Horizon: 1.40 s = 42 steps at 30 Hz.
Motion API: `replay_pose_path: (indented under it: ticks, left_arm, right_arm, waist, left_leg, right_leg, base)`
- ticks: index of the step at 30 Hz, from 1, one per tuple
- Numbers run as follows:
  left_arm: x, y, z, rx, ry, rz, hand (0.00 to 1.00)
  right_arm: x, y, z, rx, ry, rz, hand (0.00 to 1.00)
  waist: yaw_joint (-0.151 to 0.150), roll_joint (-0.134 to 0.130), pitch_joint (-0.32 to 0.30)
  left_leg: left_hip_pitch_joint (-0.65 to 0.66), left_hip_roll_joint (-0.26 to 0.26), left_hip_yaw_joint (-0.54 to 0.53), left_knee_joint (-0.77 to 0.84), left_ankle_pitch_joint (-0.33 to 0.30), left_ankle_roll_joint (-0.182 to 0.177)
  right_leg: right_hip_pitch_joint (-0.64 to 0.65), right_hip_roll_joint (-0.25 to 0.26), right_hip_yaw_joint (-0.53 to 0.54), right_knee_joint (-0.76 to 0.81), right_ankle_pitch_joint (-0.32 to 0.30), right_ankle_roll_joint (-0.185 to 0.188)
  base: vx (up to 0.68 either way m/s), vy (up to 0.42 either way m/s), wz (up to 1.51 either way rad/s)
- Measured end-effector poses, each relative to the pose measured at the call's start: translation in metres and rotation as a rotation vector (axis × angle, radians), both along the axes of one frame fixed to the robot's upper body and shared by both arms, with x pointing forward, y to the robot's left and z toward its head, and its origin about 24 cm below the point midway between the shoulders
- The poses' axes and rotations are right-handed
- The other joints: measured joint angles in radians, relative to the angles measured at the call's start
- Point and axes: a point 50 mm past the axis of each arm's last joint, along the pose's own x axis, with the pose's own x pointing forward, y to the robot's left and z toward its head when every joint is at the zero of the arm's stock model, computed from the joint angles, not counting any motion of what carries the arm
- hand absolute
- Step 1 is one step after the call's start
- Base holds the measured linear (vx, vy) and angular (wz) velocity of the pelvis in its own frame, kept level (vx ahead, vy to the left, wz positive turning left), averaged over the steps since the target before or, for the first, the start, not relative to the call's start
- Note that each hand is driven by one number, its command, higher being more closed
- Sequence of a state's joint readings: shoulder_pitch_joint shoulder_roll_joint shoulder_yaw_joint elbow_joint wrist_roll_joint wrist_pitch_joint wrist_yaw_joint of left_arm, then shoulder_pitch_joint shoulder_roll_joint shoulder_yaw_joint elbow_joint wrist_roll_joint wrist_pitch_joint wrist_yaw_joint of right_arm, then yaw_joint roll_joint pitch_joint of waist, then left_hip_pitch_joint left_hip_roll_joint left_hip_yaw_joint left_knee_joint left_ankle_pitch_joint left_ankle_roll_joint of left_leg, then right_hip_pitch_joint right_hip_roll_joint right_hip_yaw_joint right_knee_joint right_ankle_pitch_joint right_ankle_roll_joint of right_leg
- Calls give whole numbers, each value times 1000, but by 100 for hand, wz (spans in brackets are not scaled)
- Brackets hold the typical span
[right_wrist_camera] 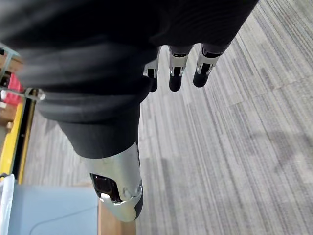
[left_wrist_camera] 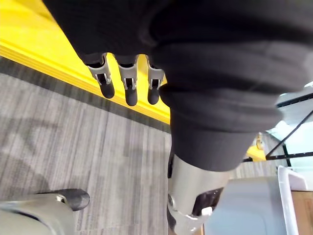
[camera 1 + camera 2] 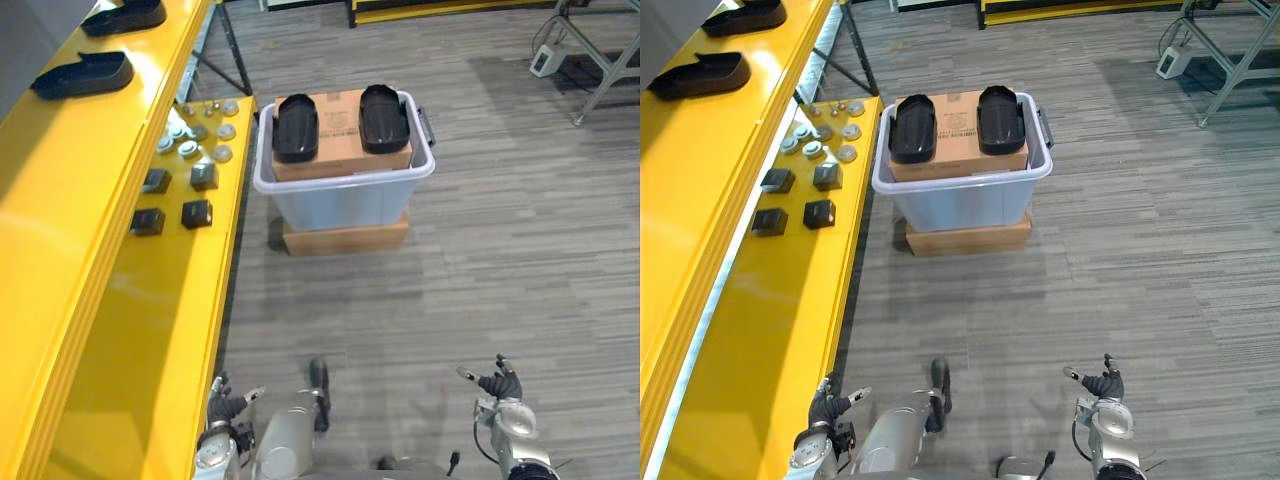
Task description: Walk over and take plastic housings, then place them on the shelf
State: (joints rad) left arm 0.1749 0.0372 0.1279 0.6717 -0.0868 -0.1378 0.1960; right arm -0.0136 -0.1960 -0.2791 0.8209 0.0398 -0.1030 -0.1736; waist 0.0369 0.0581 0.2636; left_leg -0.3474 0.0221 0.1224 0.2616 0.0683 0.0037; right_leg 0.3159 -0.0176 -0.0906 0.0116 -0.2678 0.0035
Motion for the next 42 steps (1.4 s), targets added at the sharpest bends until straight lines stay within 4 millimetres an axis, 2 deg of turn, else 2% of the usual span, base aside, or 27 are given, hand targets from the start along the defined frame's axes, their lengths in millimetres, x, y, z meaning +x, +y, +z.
replay_pose_path:
  ticks: [1, 2, 3, 4, 5, 6, 7, 9, 10, 12, 13, 14, 15, 16, 17, 18, 19, 20, 22, 24, 26, 27, 29, 31, 34, 36, 42]
  left_arm:
    - [4, -3, 1, -7, -8, -4, 0]
    - [6, -6, 1, -16, -13, -7, 0]
    - [7, -9, 0, -25, -14, -11, 0]
    - [4, -6, -1, -17, 1, -11, 0]
    - [4, -5, -2, -13, 9, -12, 0]
    - [2, -2, -3, -4, 23, -14, 0]
    - [1, -1, -4, -1, 31, -16, 0]
    - [1, 1, -4, 3, 35, -18, 0]
    - [6, 2, -2, 8, 21, -22, 0]
    - [9, 2, -1, 8, 15, -24, 0]
    - [6, 2, -2, 7, 24, -20, 0]
    - [5, 3, -2, 8, 27, -17, 0]
    - [4, 5, -2, 13, 30, -16, 0]
    - [-3, 9, -4, 22, 49, -12, 0]
    - [-4, 11, -5, 28, 54, -12, 0]
    - [-8, 8, -9, 14, 78, -6, 0]
    - [-13, 2, -12, -11, 90, 14, 0]
    - [-13, 0, -12, -22, 87, 30, 0]
    - [-9, -11, -13, -59, 72, 47, 0]
    - [-12, -12, -13, -64, 71, 49, 0]
    - [-12, -14, -13, -68, 69, 49, 0]
    - [-9, -15, -10, -69, 51, 49, 0]
    - [-7, -16, -9, -69, 43, 46, 0]
    - [-4, -16, -8, -69, 37, 42, 0]
    - [5, -12, -1, -56, -10, 20, 0]
    - [6, -9, 1, -47, -19, 11, 0]
    - [3, 5, 5, -3, -29, -4, 0]
  right_arm:
    - [-6, 1, -3, 4, 14, 0, 0]
    - [-8, 0, -4, 3, 19, -3, 0]
    - [-11, 1, -6, 7, 31, -6, 0]
    - [-17, 6, -10, 23, 46, -9, 0]
    - [-17, 8, -11, 30, 46, -9, 0]
    - [-17, 12, -14, 44, 59, -3, 0]
    - [-13, 15, -13, 47, 52, 11, 0]
    - [-9, 19, -12, 47, 42, 30, 0]
    - [-8, 21, -12, 50, 37, 35, 0]
    - [-8, 21, -12, 54, 39, 37, 0]
    - [-8, 21, -12, 58, 38, 39, 0]
    - [-8, 22, -13, 61, 38, 40, 0]
    - [-10, 24, -14, 67, 42, 38, 0]
    - [-15, 25, -17, 74, 55, 34, 0]
    - [-21, 26, -19, 77, 71, 28, 0]
    - [-27, 21, -21, 70, 91, 20, 0]
    - [-29, 20, -21, 67, 100, 18, 0]
    - [-30, 20, -21, 68, 101, 18, 0]
    - [-34, 21, -19, 63, 83, 20, 0]
    - [-37, 28, -19, 79, 72, 16, 0]
    - [-34, 29, -16, 81, 37, 8, 0]
    - [-30, 29, -13, 75, 16, 4, 0]
    - [-30, 27, -12, 70, 11, -10, 0]
    - [-36, 20, -10, 66, 0, -60, 0]
    - [-40, 19, -8, 61, -11, -68, 0]
    - [-39, 16, -3, 46, -36, -71, 0]
    - [-26, -2, 29, -32, -187, -103, 0]
  waist:
    - [-4, -34, -18]
    - [-5, -37, -20]
    - [-2, -41, -19]
    - [0, -68, -20]
    - [-5, -79, -20]
    - [-9, -88, -19]
    - [-17, -84, -17]
    - [-26, -80, -18]
    - [-28, -74, -17]
    - [-30, -66, -17]
    - [-40, -59, -20]
    - [-41, -59, -20]
    - [-42, -64, -23]
    - [-43, -82, -34]
    - [-46, -101, -46]
    - [-49, -83, -56]
    - [-43, -54, -77]
    - [-48, -45, -76]
    - [-49, -16, -63]
    - [-26, -21, -64]
    - [-22, -31, -69]
    - [-22, -30, -69]
    - [-24, -23, -74]
    - [-23, 13, -91]
    - [-23, -29, -107]
    - [-22, -41, -107]
    - [-25, -38, -111]
  left_leg:
    - [-11, -33, -4, 24, -39, 18]
    - [-13, -43, -6, 41, -55, 33]
    - [1, -52, -5, 71, -94, 44]
    - [51, -79, 3, 73, -136, 55]
    - [85, -92, 6, 73, -157, 60]
    - [146, -105, 3, 79, -199, 72]
    - [215, -108, 1, 78, -230, 81]
    - [310, -108, -8, 36, -247, 81]
    - [383, -95, -19, -11, -248, 79]
    - [434, -73, -30, -37, -250, 76]
    - [469, -45, -43, -47, -266, 49]
    - [487, -36, -47, -53, -274, 36]
    - [504, -28, -53, -59, -284, 20]
    - [522, -30, -58, -68, -303, -8]
    - [540, -33, -75, -68, -328, -22]
    - [556, -12, -99, -69, -348, -38]
    - [526, 22, -99, 6, -344, -46]
    - [497, 36, -96, 78, -343, -48]
    - [342, 116, -81, 448, -288, -96]
    - [277, 167, -29, 591, -296, -92]
    - [246, 172, 6, 511, -302, -81]
    - [232, 166, 16, 342, -306, -75]
    - [240, 163, 13, 206, -292, -81]
    - [272, 168, 5, 34, -195, -91]
    - [299, 129, 28, -24, -186, -78]
    - [323, 110, 53, -52, -184, -75]
    - [365, 94, 78, -114, -184, -75]
  right_leg:
    - [-15, -40, 2, 45, -5, 7]
    - [-34, -56, 8, 96, -5, 7]
    - [-89, -64, 28, 259, -12, 19]
    - [-160, -96, 45, 482, 0, 57]
    - [-197, -112, 57, 605, 31, 105]
    - [-274, -134, 81, 842, 43, 148]
    - [-351, -156, 65, 1013, 32, 128]
    - [-432, -175, 21, 1082, 4, 74]
    - [-501, -171, -16, 1026, -20, 45]
    - [-554, -155, -42, 879, -37, 52]
    - [-588, -130, -44, 699, -27, 57]
    - [-596, -121, -37, 613, -12, 67]
    - [-600, -110, -28, 491, 36, 68]
    - [-598, -105, -3, 336, 139, 62]
    - [-597, -105, 15, 320, 251, 58]
    - [-598, -96, 9, 354, 277, 27]
    - [-594, -77, -16, 365, 227, 12]
    - [-578, -70, -26, 358, 215, 8]
    - [-473, -28, -74, 296, 187, -17]
    - [-392, -9, -80, 261, 169, -48]
    - [-346, -11, -77, 220, 169, -45]
    - [-319, -11, -70, 188, 167, -41]
    - [-312, -7, -69, 186, 164, -36]
    - [-300, 17, -55, 182, 149, -13]
    - [-301, -22, -38, 174, 138, 12]
    - [-300, -39, -16, 168, 133, 24]
    - [-289, -44, 17, 133, 138, 37]
  base:
    - [568, 193, -2]
    - [582, 201, 24]
    - [580, 209, 16]
    - [566, 205, 16]
    - [665, 168, 15]
    - [646, 127, 10]
    - [538, 96, 4]
    - [437, 54, 4]
    - [554, 29, 15]
    - [462, -66, 27]
    - [413, -108, 30]
    - [426, -141, 28]
    - [404, -168, 23]
    - [516, -256, 33]
    - [442, -254, 42]
    - [558, -329, 38]
    - [438, -278, 28]
    - [421, -278, 30]
    - [303, -231, 43]
    - [343, -205, -1]
    - [339, -162, -17]
    - [305, -74, -14]
    - [264, 11, -14]
    - [286, 117, -16]
    - [163, 104, -9]
    - [123, 118, -24]
    - [55, 33, -16]
